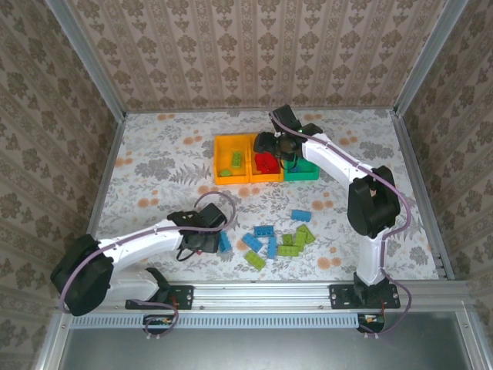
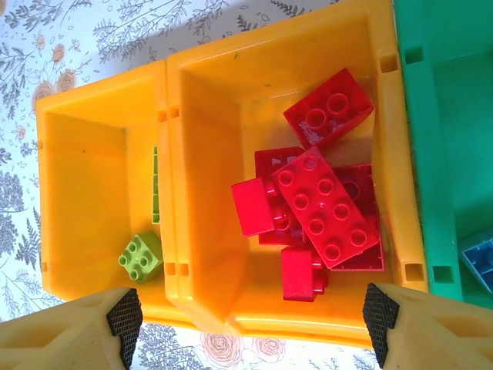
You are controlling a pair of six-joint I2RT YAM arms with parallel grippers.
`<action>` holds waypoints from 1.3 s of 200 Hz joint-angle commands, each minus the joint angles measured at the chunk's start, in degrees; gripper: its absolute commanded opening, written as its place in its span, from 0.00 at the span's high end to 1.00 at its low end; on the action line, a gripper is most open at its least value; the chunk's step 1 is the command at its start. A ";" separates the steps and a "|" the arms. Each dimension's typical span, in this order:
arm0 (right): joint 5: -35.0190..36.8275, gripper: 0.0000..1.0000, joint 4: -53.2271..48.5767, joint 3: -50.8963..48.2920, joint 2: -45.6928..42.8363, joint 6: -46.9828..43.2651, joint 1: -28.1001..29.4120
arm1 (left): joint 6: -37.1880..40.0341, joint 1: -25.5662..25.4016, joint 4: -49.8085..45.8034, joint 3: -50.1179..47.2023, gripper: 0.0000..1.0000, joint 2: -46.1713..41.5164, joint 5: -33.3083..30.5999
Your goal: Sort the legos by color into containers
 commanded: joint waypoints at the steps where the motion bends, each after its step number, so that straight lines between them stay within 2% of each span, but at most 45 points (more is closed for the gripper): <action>1: 1.29 0.21 -0.90 -1.21 -3.01 -0.47 -0.73 | 1.27 0.13 -0.89 -1.83 0.34 0.75 2.73; 60: 1.09 0.20 -0.82 -1.79 -2.87 -0.12 -1.16 | 0.94 -0.05 -1.67 -2.30 0.35 -0.54 1.65; 99: 1.20 0.20 -0.84 -1.87 -2.79 -0.12 -1.22 | 0.73 -0.05 0.33 -1.17 0.43 1.44 1.75; 115: 1.29 0.20 -0.90 -2.10 -2.94 -0.21 -1.21 | 0.73 -0.05 0.53 -0.38 0.51 2.58 1.36; 148: 1.28 0.20 -0.82 -3.55 -3.95 -1.01 -1.26 | 0.34 -0.05 0.93 1.07 0.73 4.36 1.20; 180: 1.29 0.20 -0.23 -6.63 -6.35 -3.24 -1.24 | -1.07 0.21 1.21 2.41 0.79 4.08 -0.02; 218: 1.69 0.20 3.28 -14.63 -11.76 -6.18 -1.12 | 2.57 2.50 3.57 10.99 0.80 4.41 -1.35; 260: 4.90 0.20 3.11 -24.59 -18.63 -7.19 -1.08 | 13.64 7.97 8.29 27.02 0.80 12.69 3.30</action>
